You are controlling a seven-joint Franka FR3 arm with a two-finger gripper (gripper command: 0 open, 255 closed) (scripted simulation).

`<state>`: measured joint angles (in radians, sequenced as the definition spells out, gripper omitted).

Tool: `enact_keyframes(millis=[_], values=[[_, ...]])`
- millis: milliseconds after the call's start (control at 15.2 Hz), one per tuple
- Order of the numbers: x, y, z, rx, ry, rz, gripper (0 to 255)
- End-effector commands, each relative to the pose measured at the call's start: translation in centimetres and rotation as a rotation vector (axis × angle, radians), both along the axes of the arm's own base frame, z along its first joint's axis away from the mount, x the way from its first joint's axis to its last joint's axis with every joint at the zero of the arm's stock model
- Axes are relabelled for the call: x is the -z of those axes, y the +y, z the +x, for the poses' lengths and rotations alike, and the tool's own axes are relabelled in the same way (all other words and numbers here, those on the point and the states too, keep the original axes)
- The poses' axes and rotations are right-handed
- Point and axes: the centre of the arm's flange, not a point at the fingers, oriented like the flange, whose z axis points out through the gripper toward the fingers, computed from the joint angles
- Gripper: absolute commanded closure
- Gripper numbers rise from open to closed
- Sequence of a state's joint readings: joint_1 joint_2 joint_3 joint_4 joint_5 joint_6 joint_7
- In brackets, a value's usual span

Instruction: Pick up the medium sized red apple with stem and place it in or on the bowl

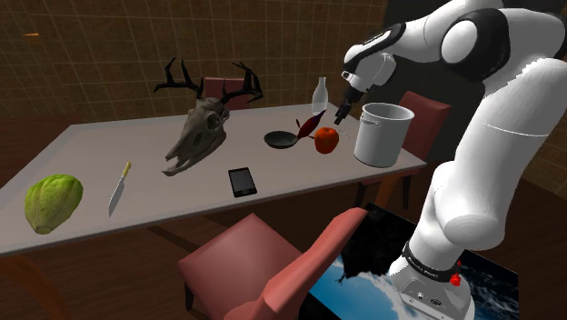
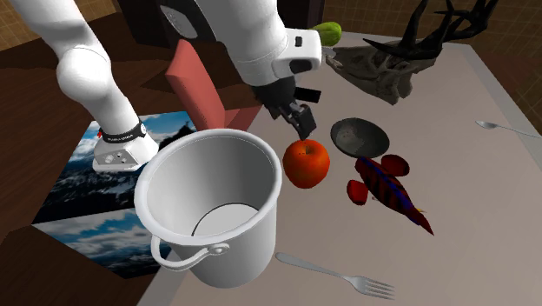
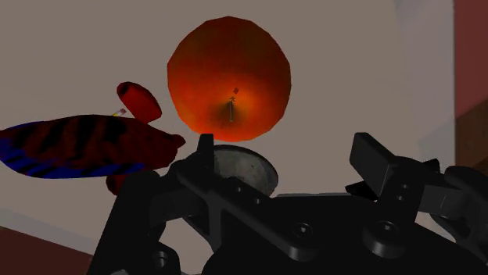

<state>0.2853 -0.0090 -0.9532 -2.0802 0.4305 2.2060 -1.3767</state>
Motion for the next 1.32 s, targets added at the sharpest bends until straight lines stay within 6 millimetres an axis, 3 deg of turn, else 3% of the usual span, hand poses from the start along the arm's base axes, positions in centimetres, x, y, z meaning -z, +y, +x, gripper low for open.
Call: enact_keyframes(millis=[0,594,1056,1122,1254], values=[[0.8,-2.1,1.7,-0.04,-0.035,0.002,0],[4.7,-1.8,3.6,-0.049,-0.041,0.004,0],[4.7,-1.8,3.6,-0.049,-0.041,0.004,0],[4.7,-1.8,3.6,-0.049,-0.041,0.004,255],[4.7,-1.8,3.6,-0.049,-0.041,0.004,255]])
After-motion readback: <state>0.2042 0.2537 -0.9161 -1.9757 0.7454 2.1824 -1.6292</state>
